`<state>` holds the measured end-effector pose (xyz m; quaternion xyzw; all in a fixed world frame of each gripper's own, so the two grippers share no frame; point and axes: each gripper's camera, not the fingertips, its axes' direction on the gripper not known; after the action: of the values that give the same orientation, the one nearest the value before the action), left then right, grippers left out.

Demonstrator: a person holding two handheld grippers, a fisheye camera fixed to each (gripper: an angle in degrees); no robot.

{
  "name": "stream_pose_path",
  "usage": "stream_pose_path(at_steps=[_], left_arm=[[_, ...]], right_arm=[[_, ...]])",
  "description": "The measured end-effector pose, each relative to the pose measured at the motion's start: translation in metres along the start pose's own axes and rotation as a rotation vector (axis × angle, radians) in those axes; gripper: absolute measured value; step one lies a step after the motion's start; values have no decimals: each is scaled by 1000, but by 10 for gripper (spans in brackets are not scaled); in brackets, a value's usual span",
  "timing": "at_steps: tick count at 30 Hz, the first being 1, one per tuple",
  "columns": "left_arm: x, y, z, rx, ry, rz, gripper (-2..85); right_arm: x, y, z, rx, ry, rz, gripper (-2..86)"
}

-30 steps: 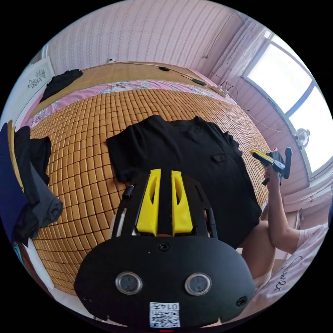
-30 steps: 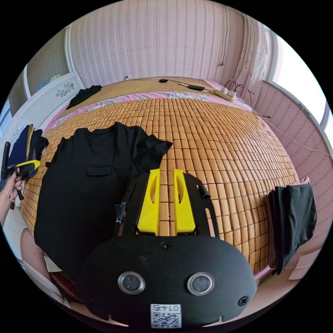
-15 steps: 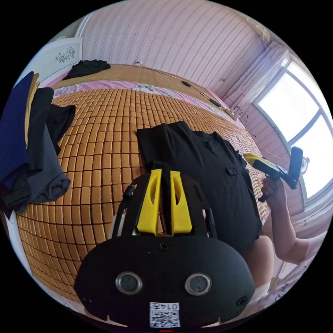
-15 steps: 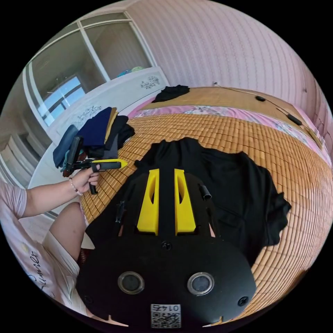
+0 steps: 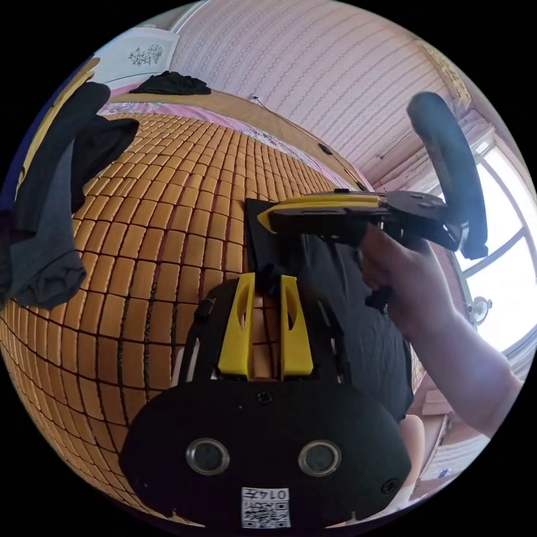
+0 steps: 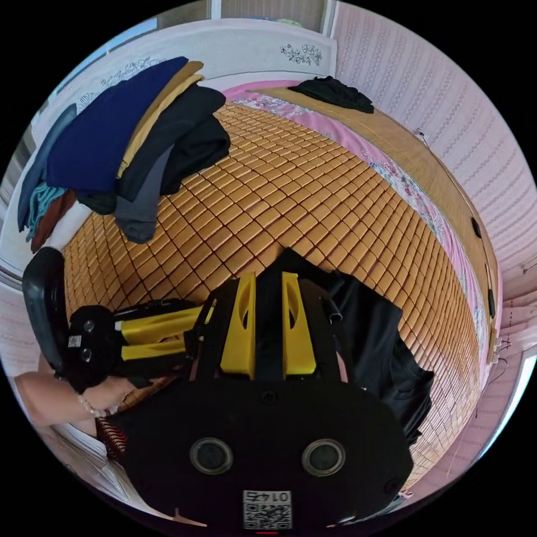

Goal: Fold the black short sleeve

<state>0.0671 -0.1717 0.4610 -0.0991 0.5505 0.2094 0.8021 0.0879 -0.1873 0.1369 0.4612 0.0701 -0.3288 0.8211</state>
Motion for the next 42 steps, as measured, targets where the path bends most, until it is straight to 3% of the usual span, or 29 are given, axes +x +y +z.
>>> stream_pose_path(at_steps=[10,18,22,29,37,42], left_arm=[[-5,3,1,-41,9,30,21],[8,14,-13,57,44,114,24],[41,26,-36,146,135,354,45],[69,32,-20,-10,111,451,63],[113,28,16,-126,49,578,64],[138,26,56,-246,-12,629,63]], right_arm=[[20,-21,25,-7,-84,117,15],[63,34,-37,267,-210,197,5],[96,104,-74,381,-210,321,9],[129,169,-37,78,-81,384,43],[140,136,-47,139,-80,287,46],[141,183,-66,235,-77,341,47]])
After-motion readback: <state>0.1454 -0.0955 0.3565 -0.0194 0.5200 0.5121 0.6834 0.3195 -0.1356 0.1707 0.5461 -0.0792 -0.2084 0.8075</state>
